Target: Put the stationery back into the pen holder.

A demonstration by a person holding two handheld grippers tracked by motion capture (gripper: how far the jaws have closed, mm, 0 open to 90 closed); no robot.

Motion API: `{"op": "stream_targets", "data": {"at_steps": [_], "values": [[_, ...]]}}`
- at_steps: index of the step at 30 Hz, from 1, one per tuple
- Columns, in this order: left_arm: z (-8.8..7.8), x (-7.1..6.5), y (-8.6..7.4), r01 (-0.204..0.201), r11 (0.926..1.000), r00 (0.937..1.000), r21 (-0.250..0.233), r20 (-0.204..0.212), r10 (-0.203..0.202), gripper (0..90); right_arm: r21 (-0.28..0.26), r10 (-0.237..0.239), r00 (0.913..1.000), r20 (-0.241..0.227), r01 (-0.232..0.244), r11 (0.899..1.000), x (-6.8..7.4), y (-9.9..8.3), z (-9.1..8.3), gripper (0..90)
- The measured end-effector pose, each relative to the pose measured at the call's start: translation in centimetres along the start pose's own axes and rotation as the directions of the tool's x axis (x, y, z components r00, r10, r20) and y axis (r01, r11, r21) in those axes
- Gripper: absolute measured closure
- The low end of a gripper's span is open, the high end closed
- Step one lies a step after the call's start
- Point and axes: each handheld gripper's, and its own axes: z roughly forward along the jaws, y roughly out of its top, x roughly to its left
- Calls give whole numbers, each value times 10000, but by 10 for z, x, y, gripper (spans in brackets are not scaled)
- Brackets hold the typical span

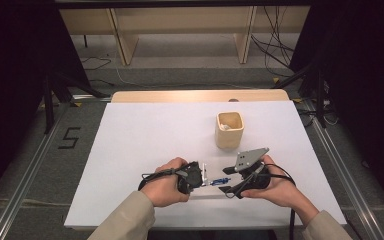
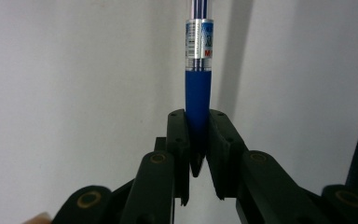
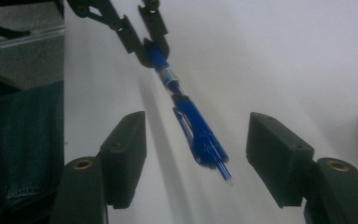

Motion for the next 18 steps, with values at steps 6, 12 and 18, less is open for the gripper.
{"op": "stream_targets", "data": {"at_steps": [6,12,18], "values": [[0,-4,8,-349,9991,9991,227,254,343,798,540,-531,9984,-206,542,9971,7,5,16,455],[3,-9,13,-525,9983,9979,239,388,515,798,900,-725,9958,-558,774,9929,9,4,25,567],[3,-12,16,-671,9977,9966,71,475,667,798,1124,-856,9916,-966,963,9890,13,2,31,654]]}}
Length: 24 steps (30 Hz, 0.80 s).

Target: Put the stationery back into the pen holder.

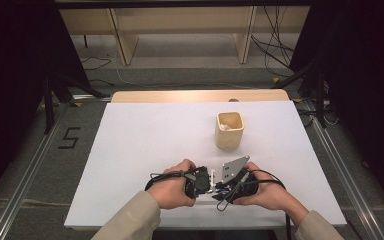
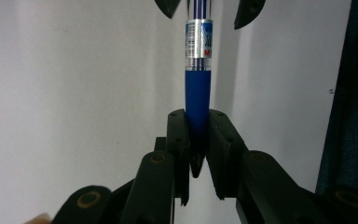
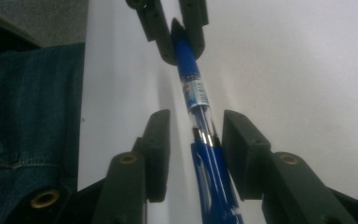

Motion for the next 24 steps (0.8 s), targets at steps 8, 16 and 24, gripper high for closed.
{"op": "stream_targets", "data": {"at_steps": [8,16,24], "values": [[-3,-2,3,-509,9987,9987,74,104,508,797,224,-28,9997,-237,33,9997,2,-1,3,766],[-5,-2,3,-645,9979,9978,-79,-146,644,794,390,-331,9991,-272,341,9987,3,-2,1,776],[-28,13,-16,1067,9476,9769,-3011,-1456,-1563,299,-295,257,9991,324,-248,9993,-5,-6,-11,779]]}}
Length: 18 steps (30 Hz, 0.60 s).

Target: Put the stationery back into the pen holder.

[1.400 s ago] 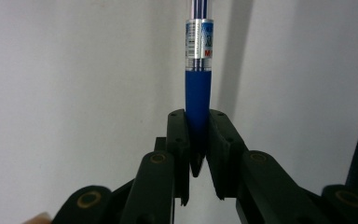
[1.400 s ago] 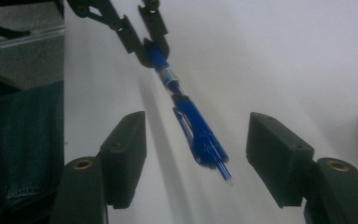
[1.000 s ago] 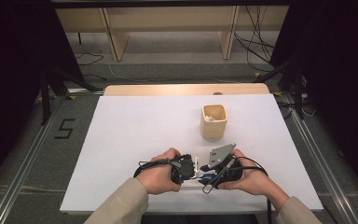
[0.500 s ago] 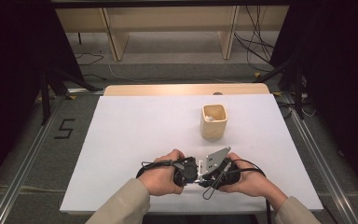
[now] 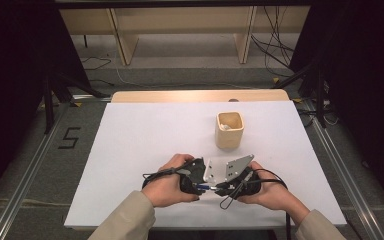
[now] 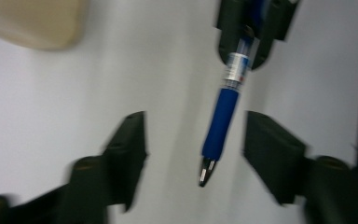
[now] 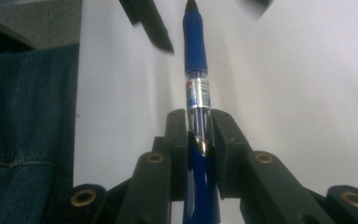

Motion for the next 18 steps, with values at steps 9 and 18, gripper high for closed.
{"op": "stream_targets", "data": {"at_steps": [9,18], "values": [[-24,20,-52,2653,9204,9470,-2873,-1016,-3047,164,-3323,1987,9637,1783,-1311,9340,-24,-7,-39,779],[-9,11,-88,3449,8989,9263,-2703,-570,-3725,162,-6794,4452,8629,2391,-1788,7116,-72,-1,-81,778]]}}
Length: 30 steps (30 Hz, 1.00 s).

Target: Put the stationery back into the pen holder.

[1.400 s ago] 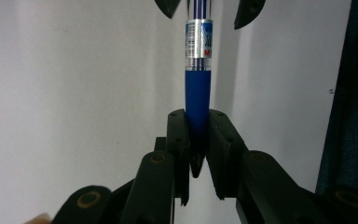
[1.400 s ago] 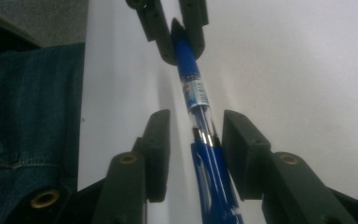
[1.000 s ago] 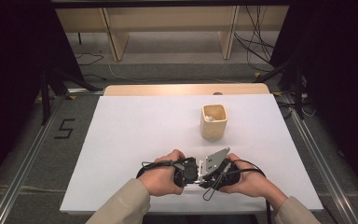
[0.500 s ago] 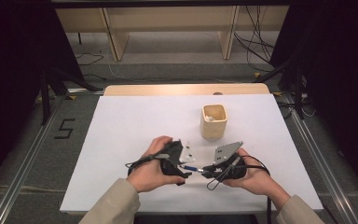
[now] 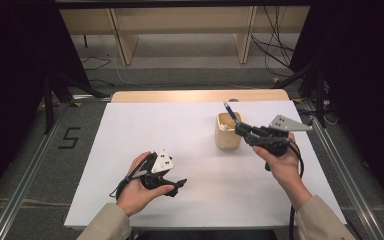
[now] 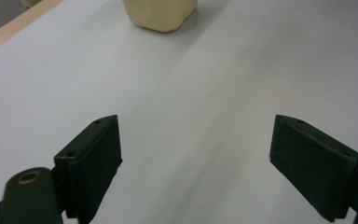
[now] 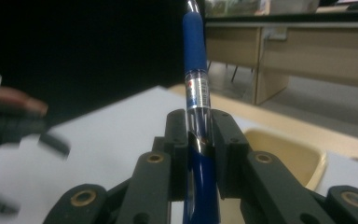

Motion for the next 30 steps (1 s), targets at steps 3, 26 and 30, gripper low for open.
{"op": "stream_targets", "data": {"at_steps": [3,26,30], "values": [[3,-1,-3,80,10000,10000,25,26,-80,162,-297,528,9984,220,-521,9982,-19,8,13,778],[12,-2,-10,-1,9996,9999,299,106,-3,163,783,1011,9934,543,-1051,9914,-59,-5,81,772],[12,-1,-11,-27,9994,9999,345,102,24,162,1076,885,9937,686,-956,9896,-61,-11,86,671]]}}
